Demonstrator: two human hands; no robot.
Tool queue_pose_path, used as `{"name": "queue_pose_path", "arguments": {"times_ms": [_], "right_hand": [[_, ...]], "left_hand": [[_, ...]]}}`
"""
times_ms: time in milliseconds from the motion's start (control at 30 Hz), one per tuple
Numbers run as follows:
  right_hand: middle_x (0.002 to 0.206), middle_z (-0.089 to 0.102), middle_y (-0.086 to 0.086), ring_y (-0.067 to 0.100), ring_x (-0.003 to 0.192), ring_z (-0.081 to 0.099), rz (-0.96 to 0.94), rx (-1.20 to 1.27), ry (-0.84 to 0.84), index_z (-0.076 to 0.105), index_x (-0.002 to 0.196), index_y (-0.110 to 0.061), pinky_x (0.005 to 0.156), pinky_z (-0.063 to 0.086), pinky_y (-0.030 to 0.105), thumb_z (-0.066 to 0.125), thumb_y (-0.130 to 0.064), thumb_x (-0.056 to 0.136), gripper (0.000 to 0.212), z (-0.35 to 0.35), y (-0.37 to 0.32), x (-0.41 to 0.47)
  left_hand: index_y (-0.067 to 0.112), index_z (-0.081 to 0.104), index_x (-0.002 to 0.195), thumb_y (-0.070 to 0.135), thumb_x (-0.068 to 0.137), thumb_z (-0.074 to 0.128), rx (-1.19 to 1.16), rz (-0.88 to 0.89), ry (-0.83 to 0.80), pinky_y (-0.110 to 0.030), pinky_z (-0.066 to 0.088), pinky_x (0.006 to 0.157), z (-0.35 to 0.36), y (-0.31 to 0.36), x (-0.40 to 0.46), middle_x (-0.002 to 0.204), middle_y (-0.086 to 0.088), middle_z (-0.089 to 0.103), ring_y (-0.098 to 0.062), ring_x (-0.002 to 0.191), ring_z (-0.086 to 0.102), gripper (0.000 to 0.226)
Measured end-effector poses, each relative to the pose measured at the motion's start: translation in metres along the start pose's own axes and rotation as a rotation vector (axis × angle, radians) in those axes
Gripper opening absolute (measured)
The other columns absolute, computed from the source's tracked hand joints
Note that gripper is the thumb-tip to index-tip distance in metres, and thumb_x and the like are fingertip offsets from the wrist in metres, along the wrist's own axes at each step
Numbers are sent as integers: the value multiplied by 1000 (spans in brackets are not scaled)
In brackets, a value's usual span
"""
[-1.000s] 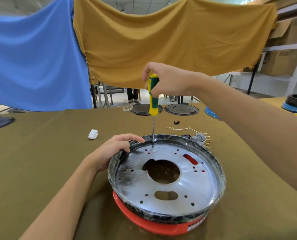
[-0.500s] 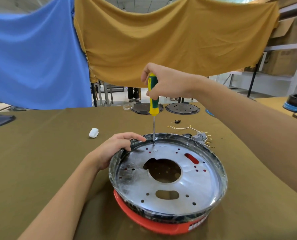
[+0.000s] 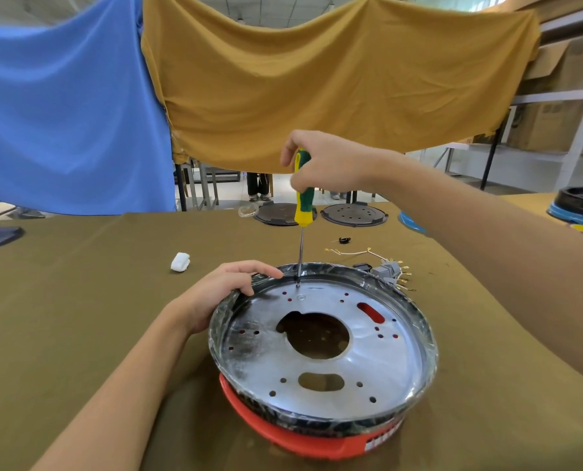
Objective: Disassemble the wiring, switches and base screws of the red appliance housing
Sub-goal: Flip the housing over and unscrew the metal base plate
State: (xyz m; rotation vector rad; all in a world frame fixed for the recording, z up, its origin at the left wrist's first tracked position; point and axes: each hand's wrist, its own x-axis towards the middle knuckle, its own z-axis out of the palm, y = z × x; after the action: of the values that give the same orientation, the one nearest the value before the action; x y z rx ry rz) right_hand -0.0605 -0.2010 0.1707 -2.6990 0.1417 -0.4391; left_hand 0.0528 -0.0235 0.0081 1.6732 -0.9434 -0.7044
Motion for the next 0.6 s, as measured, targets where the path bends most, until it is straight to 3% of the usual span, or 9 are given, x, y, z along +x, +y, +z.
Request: {"name": "queue_pose_path", "arguments": {"times_ms": [67, 133, 200, 267, 367, 400, 467, 533, 600], "right_hand": [[85, 56, -2, 16, 68, 49, 10, -154, 41, 52, 108, -15, 55, 36, 27, 59, -44, 96, 33, 3, 2, 1], [82, 55, -1, 16, 67, 49, -11, -253, 89, 52, 107, -14, 56, 35, 29, 54, -53, 97, 41, 5, 5, 3], [90, 54, 0, 18, 73, 48, -51, -264, 72, 52, 113, -13, 58, 38, 28, 58, -41, 99, 32, 4, 7, 3], [99, 53, 6, 15, 71, 46, -74, -99, 33, 51, 118, -14, 53, 41, 23, 62, -19, 97, 24, 3, 7, 2], [105, 55, 9, 11, 68, 50, -34, 194, 11, 52, 118, -14, 46, 40, 15, 59, 1, 88, 34, -2, 7, 0], [102, 56, 8, 11, 68, 51, -10, 193, 3, 52, 118, -14, 49, 41, 16, 60, -3, 88, 33, -3, 7, 0], [92, 58, 3, 14, 71, 51, 28, 29, -19, 50, 117, -16, 56, 41, 24, 63, -28, 93, 29, -1, 6, 1], [86, 58, 0, 16, 69, 51, 34, -171, 14, 49, 113, -15, 58, 39, 28, 57, -53, 96, 42, 1, 7, 2], [83, 54, 0, 15, 67, 48, -8, -183, 46, 48, 114, -13, 57, 39, 25, 57, -48, 98, 40, 4, 9, 3]], "left_hand": [[19, 74, 106, -8, 82, 36, 2, 3, -4, -27, 60, 74, 0, 0, -1, 106, 12, 72, -10, 92, 71, 52], [19, 75, 105, -8, 82, 37, -8, 1, -2, -26, 60, 73, 0, 1, -1, 105, 13, 72, -10, 92, 71, 52], [18, 75, 105, -8, 82, 37, -26, -2, -6, -24, 59, 70, 0, 1, -1, 107, 15, 72, -10, 93, 71, 51], [18, 75, 105, -9, 83, 37, -28, 1, -9, -20, 58, 68, 0, 1, -2, 107, 15, 72, -5, 90, 71, 51], [18, 75, 105, -9, 83, 38, -22, 2, -10, -19, 58, 69, 0, -1, -2, 105, 14, 73, -4, 86, 71, 51], [18, 75, 104, -9, 83, 38, -23, 2, -13, -19, 58, 69, 0, -1, -1, 105, 14, 73, -3, 86, 71, 51], [18, 75, 104, -9, 83, 38, -28, 2, -18, -20, 58, 69, -1, -1, -1, 105, 13, 73, -5, 88, 71, 51], [18, 75, 104, -9, 83, 38, -21, 3, -19, -21, 59, 71, -1, -2, 0, 106, 13, 72, -8, 90, 71, 51], [19, 75, 105, -8, 83, 39, -12, 6, -23, -21, 59, 72, -2, -3, 0, 107, 12, 73, -7, 90, 71, 50]]}}
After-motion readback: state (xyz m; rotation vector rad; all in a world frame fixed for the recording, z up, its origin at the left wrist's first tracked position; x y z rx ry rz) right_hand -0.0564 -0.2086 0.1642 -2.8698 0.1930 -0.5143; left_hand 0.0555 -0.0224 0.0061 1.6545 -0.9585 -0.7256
